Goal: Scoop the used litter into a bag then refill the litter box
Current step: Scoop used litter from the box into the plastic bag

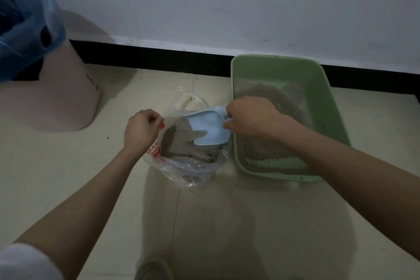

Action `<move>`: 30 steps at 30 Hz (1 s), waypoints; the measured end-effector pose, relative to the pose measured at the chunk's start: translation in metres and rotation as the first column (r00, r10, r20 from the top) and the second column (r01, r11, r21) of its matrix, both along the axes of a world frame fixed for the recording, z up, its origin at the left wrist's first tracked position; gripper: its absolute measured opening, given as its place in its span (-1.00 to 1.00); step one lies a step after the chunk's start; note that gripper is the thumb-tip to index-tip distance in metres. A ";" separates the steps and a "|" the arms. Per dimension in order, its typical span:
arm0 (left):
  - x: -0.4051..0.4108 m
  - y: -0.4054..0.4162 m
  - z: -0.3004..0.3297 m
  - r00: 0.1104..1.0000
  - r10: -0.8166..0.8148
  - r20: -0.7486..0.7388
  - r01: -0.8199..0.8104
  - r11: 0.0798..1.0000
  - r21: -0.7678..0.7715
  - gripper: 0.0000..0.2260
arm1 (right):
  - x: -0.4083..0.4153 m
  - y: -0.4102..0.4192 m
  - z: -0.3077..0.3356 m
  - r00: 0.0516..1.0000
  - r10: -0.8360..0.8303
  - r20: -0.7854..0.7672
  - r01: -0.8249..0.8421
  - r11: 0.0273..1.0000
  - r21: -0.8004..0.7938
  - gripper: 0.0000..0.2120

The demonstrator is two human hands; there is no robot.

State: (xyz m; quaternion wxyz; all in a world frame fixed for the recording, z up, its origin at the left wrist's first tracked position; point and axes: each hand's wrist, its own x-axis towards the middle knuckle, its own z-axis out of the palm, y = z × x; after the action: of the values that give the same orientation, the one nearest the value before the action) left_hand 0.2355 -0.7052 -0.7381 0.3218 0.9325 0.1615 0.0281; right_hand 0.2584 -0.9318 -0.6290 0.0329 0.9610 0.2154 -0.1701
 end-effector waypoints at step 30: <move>0.019 -0.180 -0.039 0.947 -0.287 -0.147 0.285 0.958 -0.030 -0.54 | 0.030 -0.133 -0.113 0.111 -0.381 -0.918 0.993 0.006 0.118 -0.80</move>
State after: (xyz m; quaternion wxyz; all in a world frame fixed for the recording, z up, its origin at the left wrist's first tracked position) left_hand 0.2546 -0.8849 -0.7767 0.3133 0.9442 0.0485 -0.0897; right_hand 0.2883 -1.0651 -0.7417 -0.5624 0.6616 -0.3236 -0.3759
